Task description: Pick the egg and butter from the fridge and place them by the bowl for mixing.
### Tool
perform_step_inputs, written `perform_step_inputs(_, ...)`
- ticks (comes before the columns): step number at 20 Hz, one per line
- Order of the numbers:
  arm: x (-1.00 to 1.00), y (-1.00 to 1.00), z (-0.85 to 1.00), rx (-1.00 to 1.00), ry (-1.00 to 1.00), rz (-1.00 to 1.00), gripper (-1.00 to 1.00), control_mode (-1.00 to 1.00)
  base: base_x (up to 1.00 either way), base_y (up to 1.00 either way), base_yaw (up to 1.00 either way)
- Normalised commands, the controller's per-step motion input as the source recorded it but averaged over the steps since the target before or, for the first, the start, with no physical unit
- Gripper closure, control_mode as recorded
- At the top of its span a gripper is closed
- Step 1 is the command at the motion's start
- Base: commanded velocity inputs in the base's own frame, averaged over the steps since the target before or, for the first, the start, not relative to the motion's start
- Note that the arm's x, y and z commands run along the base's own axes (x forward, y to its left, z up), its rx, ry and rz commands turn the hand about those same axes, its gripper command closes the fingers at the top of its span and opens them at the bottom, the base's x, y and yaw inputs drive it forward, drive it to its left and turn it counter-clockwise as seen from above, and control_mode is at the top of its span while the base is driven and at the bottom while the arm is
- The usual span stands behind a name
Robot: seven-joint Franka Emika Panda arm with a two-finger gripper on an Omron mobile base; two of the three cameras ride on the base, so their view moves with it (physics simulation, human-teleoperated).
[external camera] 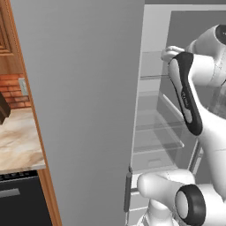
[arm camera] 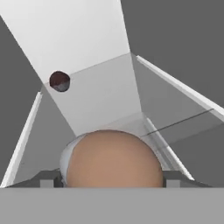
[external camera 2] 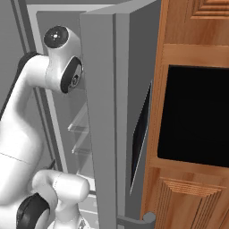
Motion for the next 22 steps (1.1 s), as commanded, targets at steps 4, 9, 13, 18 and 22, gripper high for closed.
perform_step_inputs(4,-0.88,0.18,-0.01,-0.05,-0.02,0.19,1.0,-1.0,0.0,0.0,0.0)
perform_step_inputs(9,-0.89,0.28,-0.18,-0.07,0.0,0.05,1.0,-1.0,0.0,0.0,0.0)
perform_step_inputs(13,-0.85,0.29,-0.32,-0.09,0.0,0.01,1.0,-1.0,0.0,0.0,0.0)
perform_step_inputs(18,-0.76,0.23,-0.4,-0.06,0.02,0.0,1.0,-1.0,0.0,0.0,0.0)
perform_step_inputs(22,-0.49,0.24,-0.44,-0.02,0.24,0.01,1.0,-1.0,0.0,0.0,0.0)
